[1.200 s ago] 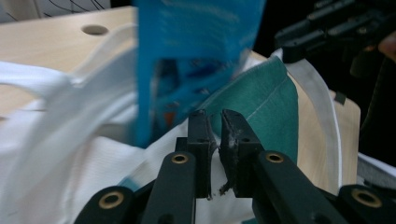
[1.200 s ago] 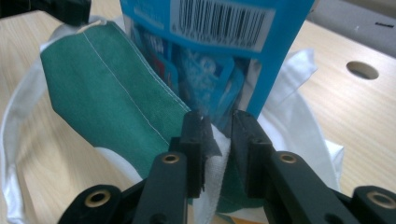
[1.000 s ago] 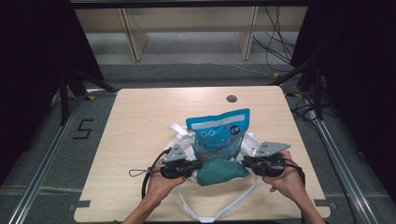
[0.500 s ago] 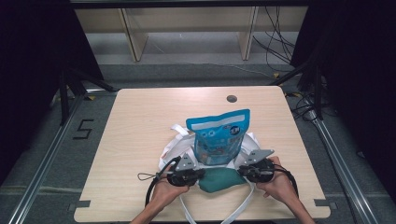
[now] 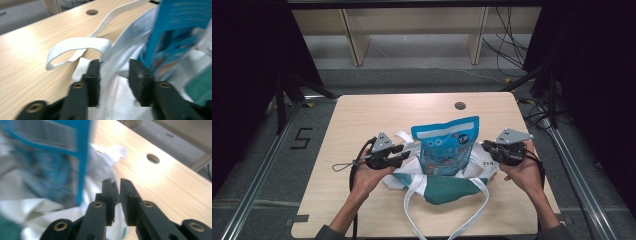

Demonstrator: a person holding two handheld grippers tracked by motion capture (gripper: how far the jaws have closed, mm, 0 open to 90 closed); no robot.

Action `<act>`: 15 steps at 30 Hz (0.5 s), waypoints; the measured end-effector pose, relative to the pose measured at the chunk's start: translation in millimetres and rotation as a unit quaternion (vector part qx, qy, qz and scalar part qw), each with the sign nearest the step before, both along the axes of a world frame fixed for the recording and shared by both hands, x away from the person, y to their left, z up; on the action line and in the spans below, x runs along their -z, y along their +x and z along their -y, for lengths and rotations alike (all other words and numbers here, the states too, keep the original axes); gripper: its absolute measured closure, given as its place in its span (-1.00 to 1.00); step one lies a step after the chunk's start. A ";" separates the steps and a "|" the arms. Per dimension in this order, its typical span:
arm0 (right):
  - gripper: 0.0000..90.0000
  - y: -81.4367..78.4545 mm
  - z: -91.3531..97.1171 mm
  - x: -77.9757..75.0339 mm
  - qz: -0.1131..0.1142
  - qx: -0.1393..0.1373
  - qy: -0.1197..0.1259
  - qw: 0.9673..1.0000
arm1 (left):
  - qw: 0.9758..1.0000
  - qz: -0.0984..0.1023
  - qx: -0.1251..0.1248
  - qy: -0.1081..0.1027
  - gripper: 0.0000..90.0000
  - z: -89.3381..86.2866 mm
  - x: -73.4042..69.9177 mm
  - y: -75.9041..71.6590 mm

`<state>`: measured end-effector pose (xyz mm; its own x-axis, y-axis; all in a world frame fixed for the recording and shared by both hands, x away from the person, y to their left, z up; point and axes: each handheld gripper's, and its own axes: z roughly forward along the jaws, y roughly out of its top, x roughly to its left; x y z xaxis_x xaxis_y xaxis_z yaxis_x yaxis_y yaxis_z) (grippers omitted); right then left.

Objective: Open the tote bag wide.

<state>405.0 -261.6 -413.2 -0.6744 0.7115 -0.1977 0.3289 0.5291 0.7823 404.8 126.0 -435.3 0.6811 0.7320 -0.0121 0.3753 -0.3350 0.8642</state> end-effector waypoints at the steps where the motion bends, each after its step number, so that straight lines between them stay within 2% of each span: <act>1: 0.74 6.0 1.4 2.9 -0.006 -0.001 -0.004 1.000 | 1.000 0.004 -0.010 0.011 0.21 2.1 1.1 3.9; 2: 0.74 10.6 2.4 5.6 -0.009 0.003 -0.004 1.000 | 0.999 0.009 0.000 0.042 0.19 3.5 1.5 9.3; 3: 0.74 16.2 2.7 9.0 -0.014 -0.001 -0.004 1.000 | 0.998 0.008 0.005 0.056 0.16 4.5 2.1 13.3; 4: 0.74 16.9 1.8 11.5 -0.025 0.005 0.000 1.000 | 0.998 -0.006 0.009 0.063 0.12 6.4 4.6 20.2; 5: 0.78 22.0 3.0 14.5 -0.025 -0.002 -0.010 1.000 | 0.998 -0.014 0.009 0.053 0.10 8.5 7.2 24.1; 6: 0.83 22.8 2.0 16.8 -0.031 -0.001 -0.005 1.000 | 0.999 -0.025 0.017 0.044 0.12 9.6 11.0 30.6; 7: 0.91 26.8 2.9 19.4 -0.037 -0.008 -0.010 0.999 | 0.998 -0.032 0.022 0.040 0.21 11.0 14.5 34.9; 8: 0.96 29.9 2.8 22.0 -0.030 -0.012 -0.012 0.999 | 0.998 -0.037 0.031 0.050 0.35 11.4 17.6 39.0; 9: 0.97 32.1 2.4 24.2 -0.033 -0.006 -0.013 0.999 | 0.998 -0.036 0.032 0.049 0.50 12.0 19.7 41.8; 10: 0.98 34.1 2.2 25.8 -0.034 -0.005 -0.014 0.999 | 0.998 -0.030 0.022 0.045 0.62 13.8 22.6 45.6; 11: 0.98 36.7 0.4 29.2 -0.030 0.004 -0.016 0.999 | 0.997 -0.032 0.029 0.059 0.73 12.0 22.4 49.0; 13: 0.98 43.2 1.2 33.2 -0.029 0.006 -0.019 0.999 | 0.998 -0.037 0.020 0.042 0.79 11.6 24.0 53.6; 15: 0.95 46.6 -0.8 39.5 -0.042 0.018 -0.009 0.999 | 0.998 -0.048 0.014 0.032 0.82 11.0 26.8 57.5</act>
